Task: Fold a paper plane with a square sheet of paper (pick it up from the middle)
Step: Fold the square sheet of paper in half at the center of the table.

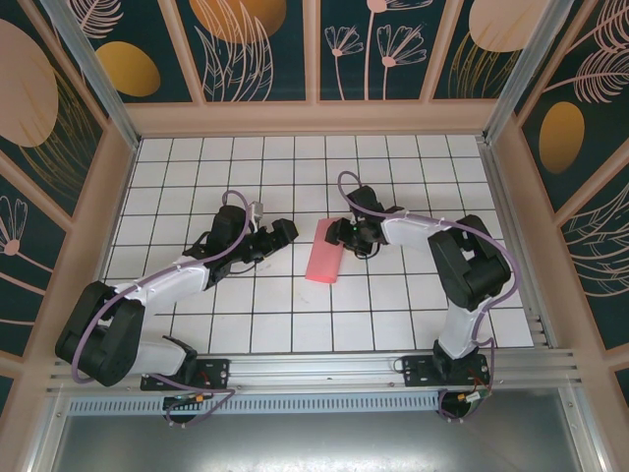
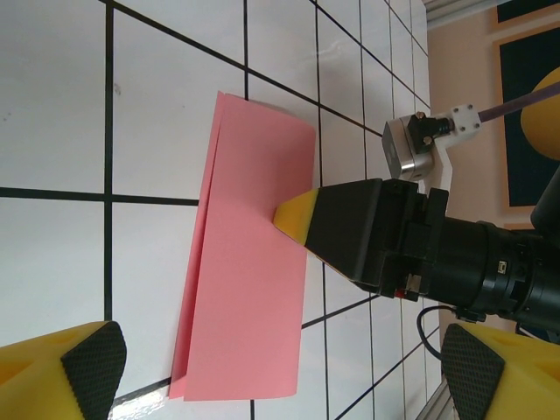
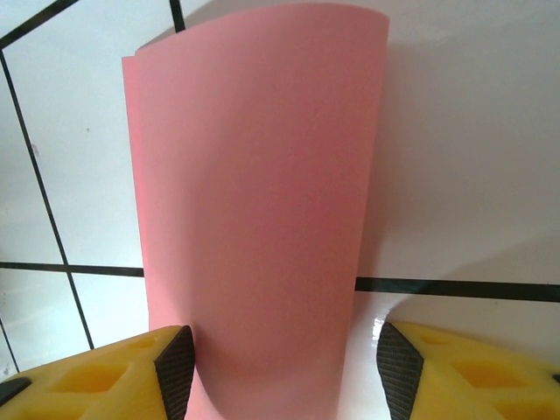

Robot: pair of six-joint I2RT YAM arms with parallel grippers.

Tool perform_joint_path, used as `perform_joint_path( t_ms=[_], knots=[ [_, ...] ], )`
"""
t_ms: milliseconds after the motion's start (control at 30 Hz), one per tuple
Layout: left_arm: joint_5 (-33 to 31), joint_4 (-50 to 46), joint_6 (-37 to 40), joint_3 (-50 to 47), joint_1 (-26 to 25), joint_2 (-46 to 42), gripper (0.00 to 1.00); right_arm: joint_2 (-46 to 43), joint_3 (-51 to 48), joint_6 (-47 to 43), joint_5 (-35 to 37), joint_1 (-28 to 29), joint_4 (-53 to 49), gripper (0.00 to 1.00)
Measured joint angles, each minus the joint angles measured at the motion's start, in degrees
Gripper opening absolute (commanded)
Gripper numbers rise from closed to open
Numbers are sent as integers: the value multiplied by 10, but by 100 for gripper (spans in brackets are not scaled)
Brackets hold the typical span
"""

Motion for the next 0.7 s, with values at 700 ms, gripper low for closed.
perform_joint_path(
  t_ms=[700],
  knots=[
    [-2,-14,14,1,0,-4,95,17,32,-12,33,14,-43,62]
  ],
)
